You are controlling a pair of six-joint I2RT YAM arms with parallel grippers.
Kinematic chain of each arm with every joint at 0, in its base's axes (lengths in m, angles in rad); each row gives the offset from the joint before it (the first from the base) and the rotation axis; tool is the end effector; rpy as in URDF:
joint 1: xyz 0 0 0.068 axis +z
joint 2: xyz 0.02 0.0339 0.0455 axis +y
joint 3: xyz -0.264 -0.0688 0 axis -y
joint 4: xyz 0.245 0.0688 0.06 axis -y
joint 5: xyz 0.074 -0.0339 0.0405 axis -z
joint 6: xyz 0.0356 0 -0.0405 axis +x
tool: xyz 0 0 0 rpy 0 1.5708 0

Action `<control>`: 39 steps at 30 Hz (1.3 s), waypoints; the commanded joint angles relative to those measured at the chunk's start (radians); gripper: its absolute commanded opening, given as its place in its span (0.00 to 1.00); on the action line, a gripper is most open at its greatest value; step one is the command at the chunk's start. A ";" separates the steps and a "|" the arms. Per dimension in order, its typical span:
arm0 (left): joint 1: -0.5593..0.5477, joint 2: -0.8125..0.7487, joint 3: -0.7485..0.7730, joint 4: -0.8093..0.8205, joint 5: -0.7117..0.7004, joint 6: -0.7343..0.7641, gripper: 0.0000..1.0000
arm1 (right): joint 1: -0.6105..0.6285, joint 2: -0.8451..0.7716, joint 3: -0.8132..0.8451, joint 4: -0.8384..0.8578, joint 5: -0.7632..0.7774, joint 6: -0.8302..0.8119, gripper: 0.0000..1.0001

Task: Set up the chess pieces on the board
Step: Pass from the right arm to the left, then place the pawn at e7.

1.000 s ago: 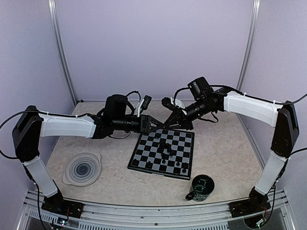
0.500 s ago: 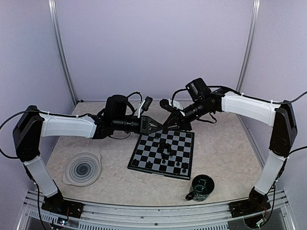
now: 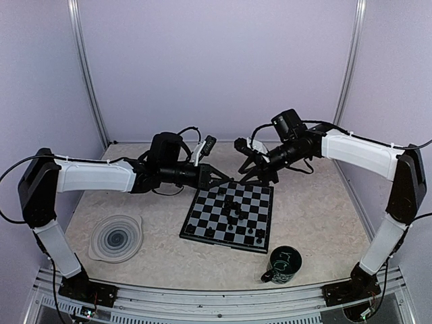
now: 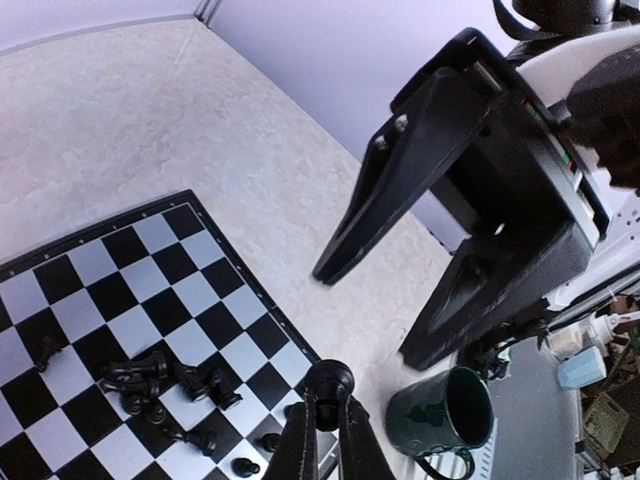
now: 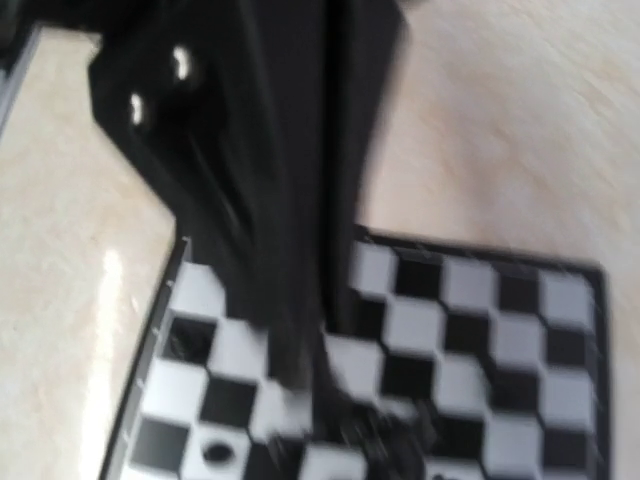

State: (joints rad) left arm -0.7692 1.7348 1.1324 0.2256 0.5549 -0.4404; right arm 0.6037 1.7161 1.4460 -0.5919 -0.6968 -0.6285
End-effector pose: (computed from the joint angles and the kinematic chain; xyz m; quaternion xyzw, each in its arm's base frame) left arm 0.2714 -0.2889 0.2462 0.2821 0.7595 -0.4938 0.3160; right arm 0.2968 0.2324 0.2903 -0.6061 0.6510 0.3161 0.3301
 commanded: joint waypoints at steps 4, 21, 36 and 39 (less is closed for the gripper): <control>-0.105 0.013 0.237 -0.481 -0.369 0.339 0.00 | -0.253 -0.212 -0.235 0.095 -0.040 0.036 0.51; -0.259 0.213 0.468 -0.976 -0.639 0.498 0.00 | -0.288 -0.171 -0.392 0.214 0.108 0.031 0.53; -0.246 0.323 0.497 -1.016 -0.590 0.519 0.03 | -0.286 -0.139 -0.385 0.182 0.086 0.008 0.53; -0.247 0.335 0.498 -1.005 -0.582 0.519 0.03 | -0.286 -0.129 -0.380 0.175 0.084 0.006 0.53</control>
State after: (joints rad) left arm -1.0214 2.0510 1.6054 -0.7868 -0.0521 0.0654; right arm 0.3141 1.5654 1.0370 -0.3920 -0.5938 -0.6121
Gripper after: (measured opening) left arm 0.062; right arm 0.532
